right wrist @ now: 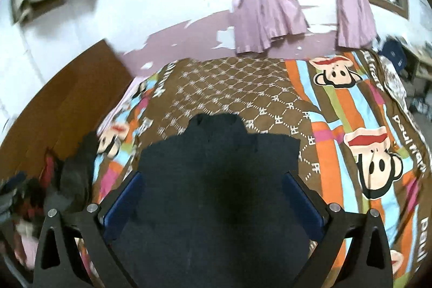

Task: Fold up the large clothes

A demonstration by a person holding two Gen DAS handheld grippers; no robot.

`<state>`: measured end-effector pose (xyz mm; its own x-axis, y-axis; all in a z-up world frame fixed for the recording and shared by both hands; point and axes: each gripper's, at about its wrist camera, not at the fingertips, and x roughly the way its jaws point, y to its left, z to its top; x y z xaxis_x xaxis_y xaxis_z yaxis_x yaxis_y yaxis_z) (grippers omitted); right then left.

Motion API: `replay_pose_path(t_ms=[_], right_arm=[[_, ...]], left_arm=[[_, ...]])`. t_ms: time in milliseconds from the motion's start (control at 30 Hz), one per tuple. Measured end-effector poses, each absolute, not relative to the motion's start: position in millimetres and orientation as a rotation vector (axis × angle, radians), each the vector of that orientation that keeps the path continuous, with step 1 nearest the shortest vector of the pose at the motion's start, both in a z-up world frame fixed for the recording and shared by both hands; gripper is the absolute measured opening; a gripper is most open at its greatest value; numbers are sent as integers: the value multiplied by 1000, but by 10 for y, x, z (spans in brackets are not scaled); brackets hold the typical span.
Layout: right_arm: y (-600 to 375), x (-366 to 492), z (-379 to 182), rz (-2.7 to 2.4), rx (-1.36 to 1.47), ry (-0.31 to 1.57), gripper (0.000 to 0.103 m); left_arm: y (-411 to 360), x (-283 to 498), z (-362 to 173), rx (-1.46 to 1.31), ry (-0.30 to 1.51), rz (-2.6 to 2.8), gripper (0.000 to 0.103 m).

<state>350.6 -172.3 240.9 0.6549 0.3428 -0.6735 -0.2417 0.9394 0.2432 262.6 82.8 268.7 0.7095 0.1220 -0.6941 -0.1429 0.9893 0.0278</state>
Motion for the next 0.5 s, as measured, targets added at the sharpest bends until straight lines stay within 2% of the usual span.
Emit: replay_pose_path(t_ms=[233,400,433,500], right_arm=[[-1706,4432,1789,342,235,680,103],[-1691,5139,1179,303,246,683,103],[-1677,5241,1073,306,239,694,101],[-1637,5482,811,313,222,726,87]], left_arm=[[934,3334,2227,-38,639,123,102],[1024,4166,1704,-56,634,75,102],[1027,4408,1546,-68,642,62,102],[1028,4768,1311,-85,660,46,102]])
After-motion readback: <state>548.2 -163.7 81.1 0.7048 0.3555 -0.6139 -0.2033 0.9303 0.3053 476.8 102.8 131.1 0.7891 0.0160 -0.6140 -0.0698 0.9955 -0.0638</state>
